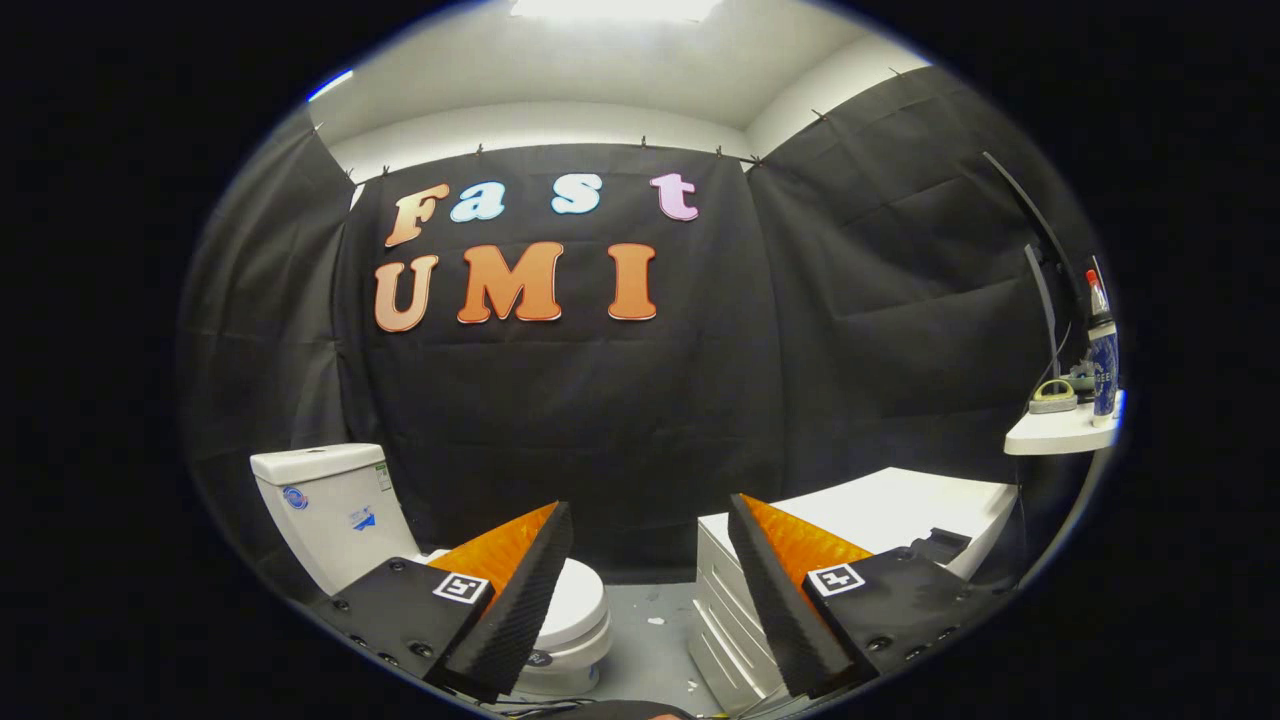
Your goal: Open the toilet lid.
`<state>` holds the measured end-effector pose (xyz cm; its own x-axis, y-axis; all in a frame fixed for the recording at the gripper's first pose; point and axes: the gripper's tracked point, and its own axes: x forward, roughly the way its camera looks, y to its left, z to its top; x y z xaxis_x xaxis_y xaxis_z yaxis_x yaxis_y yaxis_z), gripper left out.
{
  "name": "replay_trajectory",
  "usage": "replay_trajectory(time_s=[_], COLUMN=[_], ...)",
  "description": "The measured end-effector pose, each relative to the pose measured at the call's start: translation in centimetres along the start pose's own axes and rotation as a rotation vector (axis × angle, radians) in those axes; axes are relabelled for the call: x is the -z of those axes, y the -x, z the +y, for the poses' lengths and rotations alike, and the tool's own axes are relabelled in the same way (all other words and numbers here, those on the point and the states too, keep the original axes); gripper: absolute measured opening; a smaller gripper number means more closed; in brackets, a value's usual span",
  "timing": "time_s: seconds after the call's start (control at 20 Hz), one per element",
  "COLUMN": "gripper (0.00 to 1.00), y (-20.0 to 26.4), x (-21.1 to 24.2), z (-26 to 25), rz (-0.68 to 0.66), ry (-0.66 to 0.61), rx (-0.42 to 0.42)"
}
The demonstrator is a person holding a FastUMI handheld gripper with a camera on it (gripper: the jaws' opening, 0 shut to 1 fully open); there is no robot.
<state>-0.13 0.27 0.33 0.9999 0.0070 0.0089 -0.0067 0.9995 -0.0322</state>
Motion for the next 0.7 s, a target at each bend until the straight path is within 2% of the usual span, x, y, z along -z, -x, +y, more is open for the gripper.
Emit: replay_trajectory(time_s=[0.7], gripper=[1.00], y=[0.20], x=[-0.01], z=[-0.04], rz=[0.000], ry=[0.012], rx=[0.004])
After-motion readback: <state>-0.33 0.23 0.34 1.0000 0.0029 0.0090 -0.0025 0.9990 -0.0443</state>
